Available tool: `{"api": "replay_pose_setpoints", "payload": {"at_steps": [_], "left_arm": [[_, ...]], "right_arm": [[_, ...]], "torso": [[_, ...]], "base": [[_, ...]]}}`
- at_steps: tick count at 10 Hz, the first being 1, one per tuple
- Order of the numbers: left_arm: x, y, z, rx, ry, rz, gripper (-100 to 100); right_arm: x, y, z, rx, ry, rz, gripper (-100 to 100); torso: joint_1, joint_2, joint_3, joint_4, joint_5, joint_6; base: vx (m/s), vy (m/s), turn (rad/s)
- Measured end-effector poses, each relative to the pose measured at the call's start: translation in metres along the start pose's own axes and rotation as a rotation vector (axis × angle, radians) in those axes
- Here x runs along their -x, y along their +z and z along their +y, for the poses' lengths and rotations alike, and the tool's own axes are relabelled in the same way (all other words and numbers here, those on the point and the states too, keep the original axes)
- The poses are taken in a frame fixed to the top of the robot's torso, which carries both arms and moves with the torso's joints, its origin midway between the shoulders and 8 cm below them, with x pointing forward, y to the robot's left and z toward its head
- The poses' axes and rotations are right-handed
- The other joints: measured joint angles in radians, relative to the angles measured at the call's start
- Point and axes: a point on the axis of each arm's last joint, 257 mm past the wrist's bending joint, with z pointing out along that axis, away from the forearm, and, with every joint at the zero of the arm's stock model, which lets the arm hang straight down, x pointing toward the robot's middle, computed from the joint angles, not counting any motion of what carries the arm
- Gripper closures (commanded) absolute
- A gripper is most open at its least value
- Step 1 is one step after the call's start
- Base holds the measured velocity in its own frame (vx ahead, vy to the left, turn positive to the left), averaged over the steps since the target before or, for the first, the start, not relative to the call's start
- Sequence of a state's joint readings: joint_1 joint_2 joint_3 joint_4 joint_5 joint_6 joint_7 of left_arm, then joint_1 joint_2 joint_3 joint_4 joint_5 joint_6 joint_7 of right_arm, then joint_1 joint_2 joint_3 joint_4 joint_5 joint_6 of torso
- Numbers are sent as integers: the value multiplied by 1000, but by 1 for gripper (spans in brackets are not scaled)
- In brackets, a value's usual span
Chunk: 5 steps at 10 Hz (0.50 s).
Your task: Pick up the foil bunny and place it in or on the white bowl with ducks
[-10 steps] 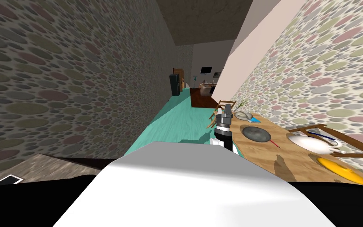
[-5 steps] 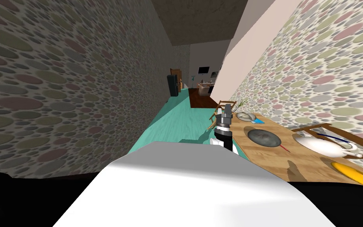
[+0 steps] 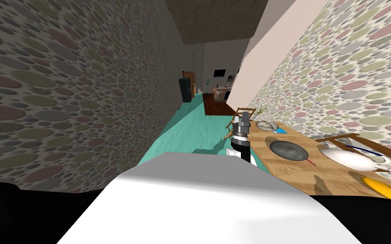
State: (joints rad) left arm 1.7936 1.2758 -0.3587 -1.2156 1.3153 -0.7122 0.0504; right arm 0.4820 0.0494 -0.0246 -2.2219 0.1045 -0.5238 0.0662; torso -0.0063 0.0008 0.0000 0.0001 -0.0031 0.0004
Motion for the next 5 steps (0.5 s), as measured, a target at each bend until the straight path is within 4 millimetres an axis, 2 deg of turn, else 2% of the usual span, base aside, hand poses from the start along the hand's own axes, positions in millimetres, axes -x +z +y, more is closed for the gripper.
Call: {"api": "replay_pose_setpoints", "payload": {"at_steps": [1,2,3,5], "left_arm": [[0,0,-1,-2,0,0,-100],[0,1,-1,-3,0,0,0],[0,1,-1,-3,0,0,-100],[7,-10,-5,0,-1,2,-100]], "right_arm": [[0,0,0,0,0,0,0],[0,0,0,0,0,0,0],[0,0,0,0,0,0,0],[0,0,0,0,0,0,0]], "torso": [[0,1,0,0,0,-1],[-1,1,1,0,0,-1],[-1,2,1,0,-1,-2],[-1,3,2,0,-1,-1]], "base": [[0,0,0],[0,0,0],[-17,5,-32],[-31,10,-27]]}}
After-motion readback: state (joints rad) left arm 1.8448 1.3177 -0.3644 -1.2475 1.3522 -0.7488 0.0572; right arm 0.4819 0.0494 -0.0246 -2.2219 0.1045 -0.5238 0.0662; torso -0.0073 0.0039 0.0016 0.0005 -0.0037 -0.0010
